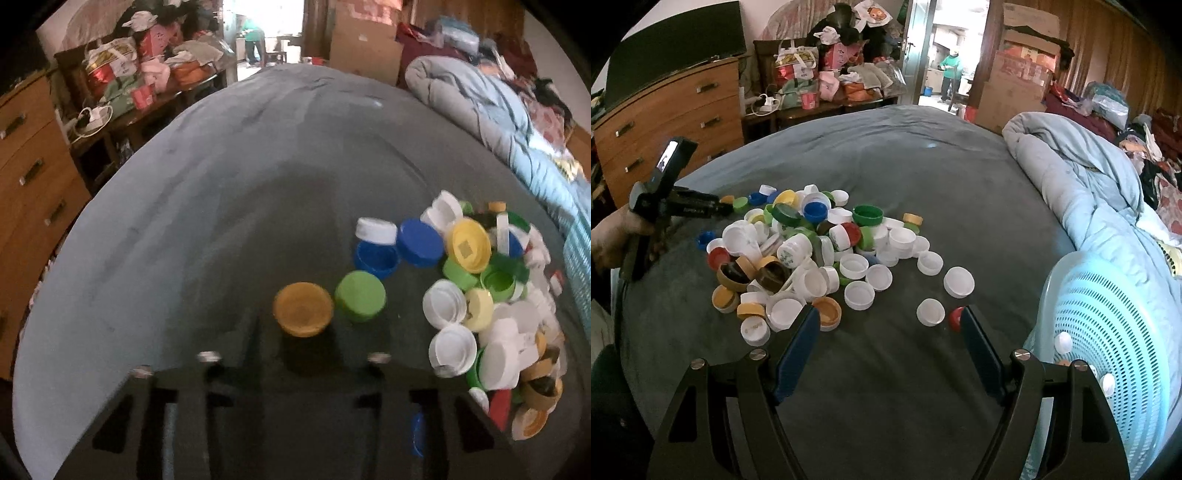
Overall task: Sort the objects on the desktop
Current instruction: 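Grasp an orange cap beside a green cap with the left gripper, then grasp a blue cap from the pile with the right gripper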
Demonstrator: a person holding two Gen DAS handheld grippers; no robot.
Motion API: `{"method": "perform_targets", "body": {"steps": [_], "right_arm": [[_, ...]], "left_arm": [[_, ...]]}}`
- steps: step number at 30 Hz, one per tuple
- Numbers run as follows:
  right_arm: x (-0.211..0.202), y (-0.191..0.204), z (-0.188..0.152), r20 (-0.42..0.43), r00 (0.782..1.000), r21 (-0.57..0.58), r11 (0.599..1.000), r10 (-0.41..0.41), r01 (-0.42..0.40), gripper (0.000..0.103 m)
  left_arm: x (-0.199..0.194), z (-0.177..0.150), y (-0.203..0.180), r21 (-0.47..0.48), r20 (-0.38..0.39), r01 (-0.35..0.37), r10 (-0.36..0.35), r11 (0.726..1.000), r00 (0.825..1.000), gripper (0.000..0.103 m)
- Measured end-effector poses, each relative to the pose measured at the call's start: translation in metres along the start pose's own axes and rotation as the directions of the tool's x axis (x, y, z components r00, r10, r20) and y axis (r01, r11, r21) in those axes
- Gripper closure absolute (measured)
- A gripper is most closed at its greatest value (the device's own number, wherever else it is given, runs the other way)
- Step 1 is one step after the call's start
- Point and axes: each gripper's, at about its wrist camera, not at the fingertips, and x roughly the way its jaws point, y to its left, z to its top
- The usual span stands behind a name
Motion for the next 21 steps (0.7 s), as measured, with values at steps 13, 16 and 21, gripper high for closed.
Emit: {"method": "perform_targets", "body": {"steps": [13,16,21], "right_arm": [[0.001,0.072,0.021,0.041,0.939,-0.082,0.937,0.343,-0.339,0.035],[0.026,0.121,0.036,0.006,0.879,-0.099,0.875,0.478,-0.475,0.043],[0.071,0.182,0.065,-0.029,0.879,-0.182,0.862,0.476,-0.473,0.044]], "left_arm": [[-0.036,-0.040,0.039,-0.164,0.136,-0.042,0.065,0.985,0.989,0.073],[-0.031,-0.043,0.049,-0.211,0.122,-0.036,0.063,0.977,0.991,0.073],[-0.030,-0.047,0.049,-0.215,0.130,-0.033,0.062,0.976,0.990,0.072]]}}
